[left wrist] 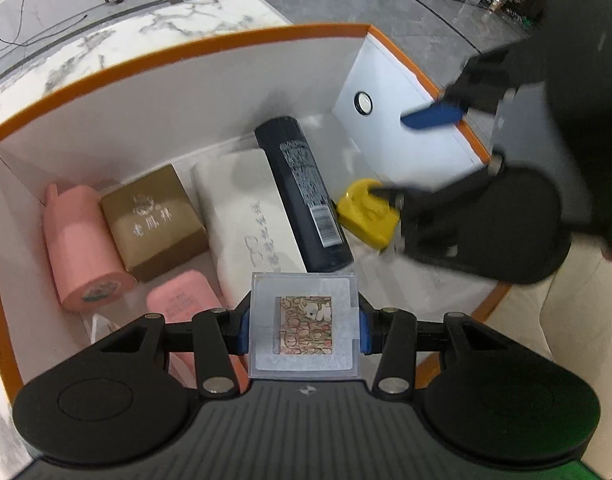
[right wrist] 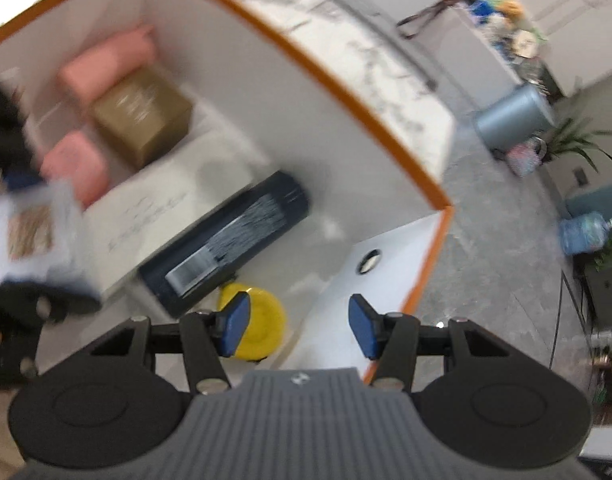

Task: Organize rigid objects
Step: 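Open the right tool to drop the tape measure while the left tool lowers the cube box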

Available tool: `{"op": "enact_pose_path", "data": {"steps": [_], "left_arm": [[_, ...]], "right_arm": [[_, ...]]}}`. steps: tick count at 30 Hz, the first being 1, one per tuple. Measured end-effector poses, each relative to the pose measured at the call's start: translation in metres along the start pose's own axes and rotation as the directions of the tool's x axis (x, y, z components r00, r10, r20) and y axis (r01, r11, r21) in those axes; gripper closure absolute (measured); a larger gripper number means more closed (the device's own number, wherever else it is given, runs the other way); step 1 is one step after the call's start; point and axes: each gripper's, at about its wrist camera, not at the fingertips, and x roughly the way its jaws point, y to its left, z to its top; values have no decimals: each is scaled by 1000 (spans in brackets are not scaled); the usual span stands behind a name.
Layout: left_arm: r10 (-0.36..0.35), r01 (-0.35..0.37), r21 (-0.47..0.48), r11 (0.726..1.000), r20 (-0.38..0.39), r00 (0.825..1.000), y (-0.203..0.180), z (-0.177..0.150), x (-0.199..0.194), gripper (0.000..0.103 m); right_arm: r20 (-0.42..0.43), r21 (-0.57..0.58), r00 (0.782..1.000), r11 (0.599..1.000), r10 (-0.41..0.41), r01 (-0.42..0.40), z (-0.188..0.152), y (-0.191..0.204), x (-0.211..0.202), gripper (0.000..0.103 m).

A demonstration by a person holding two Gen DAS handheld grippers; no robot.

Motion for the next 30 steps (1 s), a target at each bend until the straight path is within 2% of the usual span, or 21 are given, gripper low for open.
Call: {"op": "enact_pose_path", "data": {"steps": [4,6,14,19,24,30], "left_arm": [[-25,25,-1,1000,-7,1000,-7,-2,5,50],[-31,31,-14,999,-9,999,-8,-1,8,50],[-45,44,-58,997,-14,999,-14,8,18,50],[-75,68,-116,991,-54,996,-13,10,26,51],[-92,84,-125,989,-62,994,-12,12,28,44],[-97,89,-134,987,-54,994,-12,11,26,44]], "right_arm": [[29,131,998,990,54,-57,-2,-13,0,49],[43,162,998,985,50,-56,-5,-15,-2,49],[65,211,996,974,66,-78,-8,-22,1,49],[71,224,995,970,76,-90,-8,-24,5,49],[73,235,994,967,82,-97,-10,-22,8,47],[73,240,993,965,88,-103,-11,-18,7,47]]}}
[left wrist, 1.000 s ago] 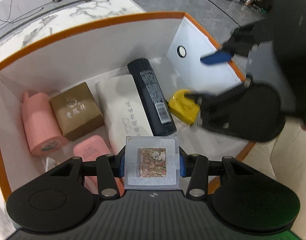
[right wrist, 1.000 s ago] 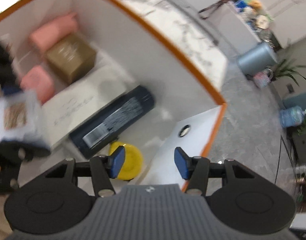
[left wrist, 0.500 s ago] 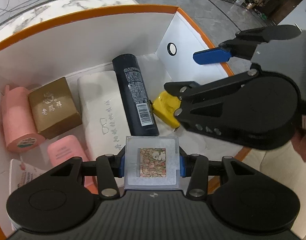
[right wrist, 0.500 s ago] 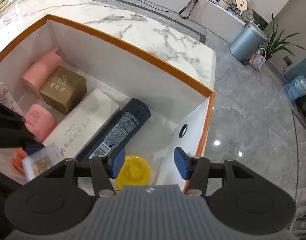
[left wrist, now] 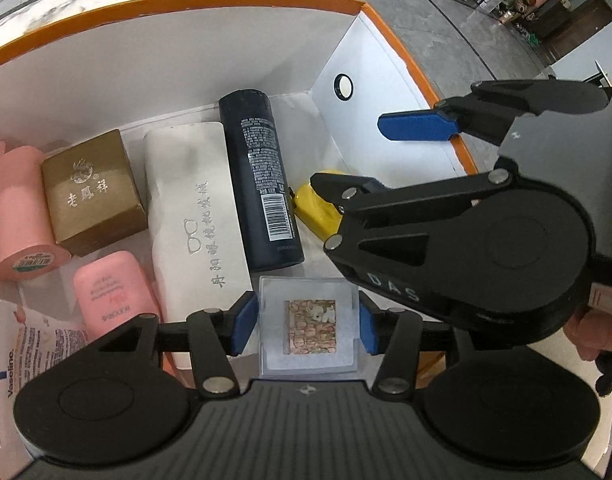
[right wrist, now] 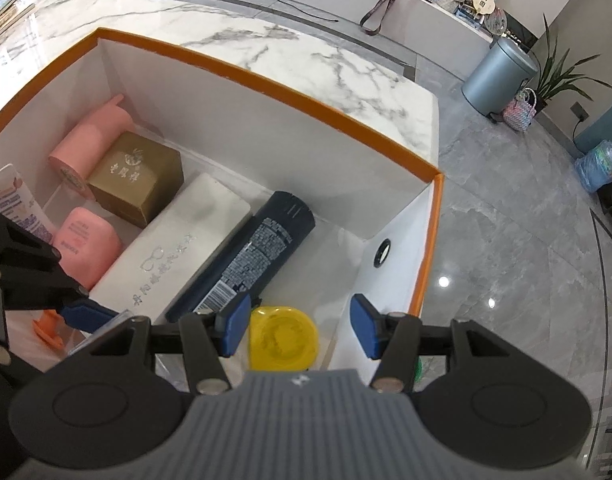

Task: Organize rigid objects
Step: 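Open the right tool to drop the tape measure while the left tool lowers the cube box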

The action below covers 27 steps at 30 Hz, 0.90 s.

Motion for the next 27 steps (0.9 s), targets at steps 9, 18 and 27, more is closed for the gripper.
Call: {"op": "enact_pose_path", "data": {"steps": [9,18,27], "left_arm": [[-9,9,-9,1000,43,999,4,-5,-19,44],[-13,14,-42,999,36,999,8,-6,-18,44],[-67,68,-31,997,24,997,-2,3,-1,45]], "right_arm": [[17,26,1000,1000,-8,8,2,-1,-10,45],[21,9,1000,1000,-3,2,2,7,-15,45],[4,36,1000,999,-7,7,0,-3,-6,45]]}}
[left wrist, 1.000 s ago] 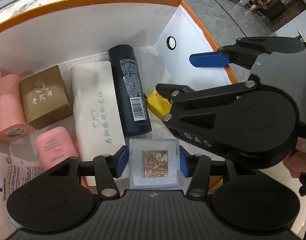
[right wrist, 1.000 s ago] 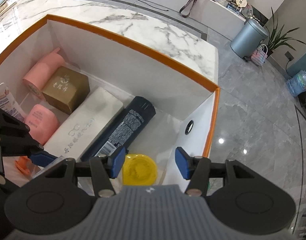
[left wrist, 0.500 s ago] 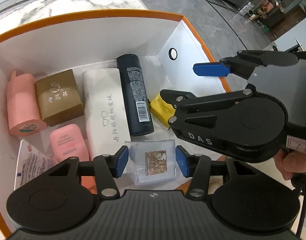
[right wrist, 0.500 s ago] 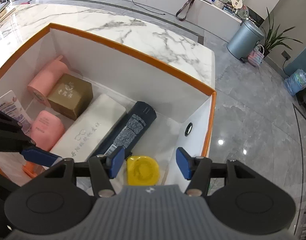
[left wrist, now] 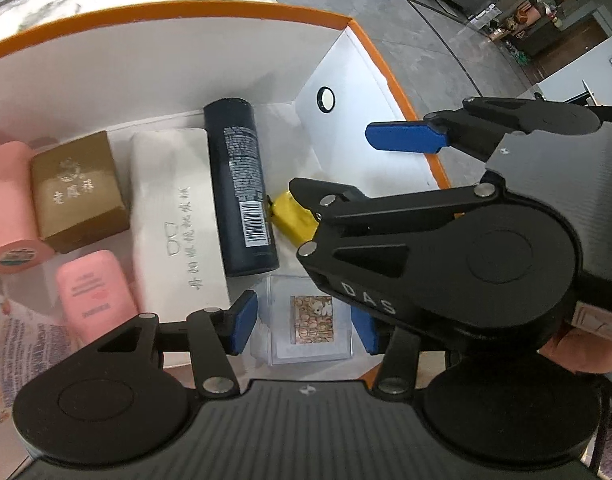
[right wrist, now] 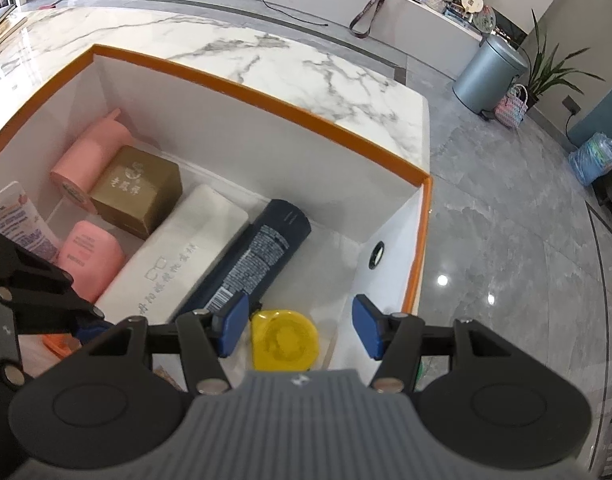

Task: Organize rigid objects
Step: 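Open the right tool to drop the tape measure while the left tool lowers the cube box, then release the cube box with the left tool and withdraw both tools toward the table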

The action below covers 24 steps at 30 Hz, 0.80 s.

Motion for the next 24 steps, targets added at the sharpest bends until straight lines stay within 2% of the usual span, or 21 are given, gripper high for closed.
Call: {"op": "enact_pose_path", "data": {"steps": [3,4,5,10,17,24], "left_arm": [[1,-1,-6,1000,-18,1000,2,1,4,43],[-3,3,-6,1000,-18,1000,1,0,4,36],[0,0,-1,1000,-16,1000,1,-1,4,34],[10,-10,32,999,19,1000,-2,-6,-13,36],[62,-67,40,997,132,989,3,-18,-60,40],[119,-133,42,990,246,962,15,-34,-114,44]], "right_arm": [[-10,2,1000,1000,0,0,-2,0,3,45],[-11,3,1000,1000,2,-2,-3,1,4,45],[-12,3,1000,1000,4,-4,-3,1,4,45],[3,11,1000,1000,2,-2,-2,5,-4,45],[71,94,997,996,-18,12,4,10,-29,44],[179,171,984,985,-4,-27,13,30,-62,45]]}}
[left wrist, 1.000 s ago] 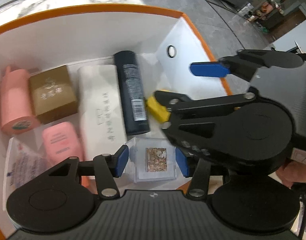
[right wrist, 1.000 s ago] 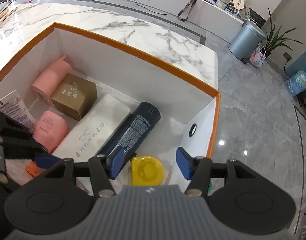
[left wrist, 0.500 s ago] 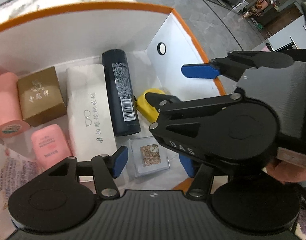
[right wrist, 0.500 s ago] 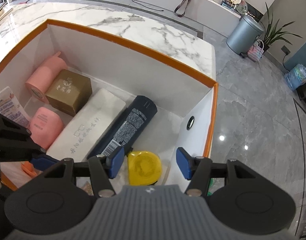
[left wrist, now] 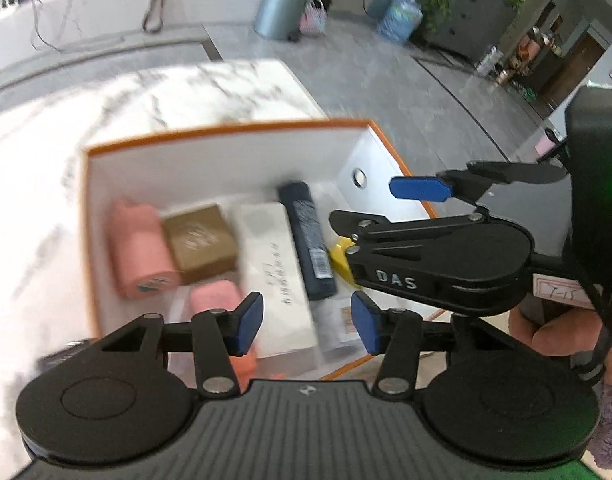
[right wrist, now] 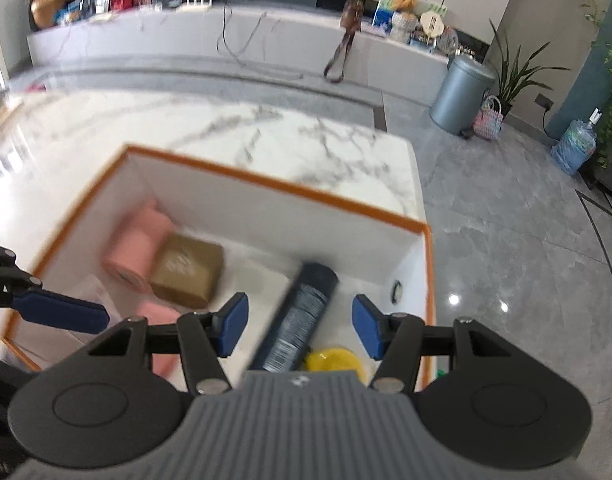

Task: Organize rigid objects
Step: 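Release the cube box with the left tool and withdraw both tools toward the table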

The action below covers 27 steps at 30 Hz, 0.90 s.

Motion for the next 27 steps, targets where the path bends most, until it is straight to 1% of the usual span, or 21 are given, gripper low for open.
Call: {"op": "enact_pose_path", "data": {"steps": [3,4,7,10,13,16,19,22,25,27], "left_arm": [[40,-40,-4,999,43,998,12,-4,-24,46],[50,-49,-21,999,53,997,19,-5,-32,47],[86,-81,-74,994,66,994,39,-12,-51,47],[145,-134,-123,983,86,986,58,-20,-69,47],[164,-143,-176,974,110,980,77,-29,-84,47],[180,-151,-226,962,116,977,93,-41,-92,47],[186,-151,-279,948,101,977,109,-56,-92,47],[192,-164,-320,933,60,979,126,-72,-86,47],[185,-167,-364,916,15,983,141,-90,-74,47],[180,-168,-388,906,-7,984,150,-99,-67,47]], "right_arm": [[40,34,998,998,50,-52,7,13,-13,45],[48,40,996,997,69,-71,9,19,-16,45],[61,42,992,992,112,-115,15,39,-21,50],[73,55,985,986,153,-157,17,56,-25,51],[96,71,976,976,197,-204,14,76,-32,51],[117,83,964,965,240,-250,5,95,-40,51],[119,113,949,946,291,-304,-8,112,-47,51],[106,134,938,930,331,-344,-24,126,-51,51],[47,145,932,921,358,-361,-40,140,-45,51],[-2,153,932,921,363,-359,-51,147,-35,51]]}}
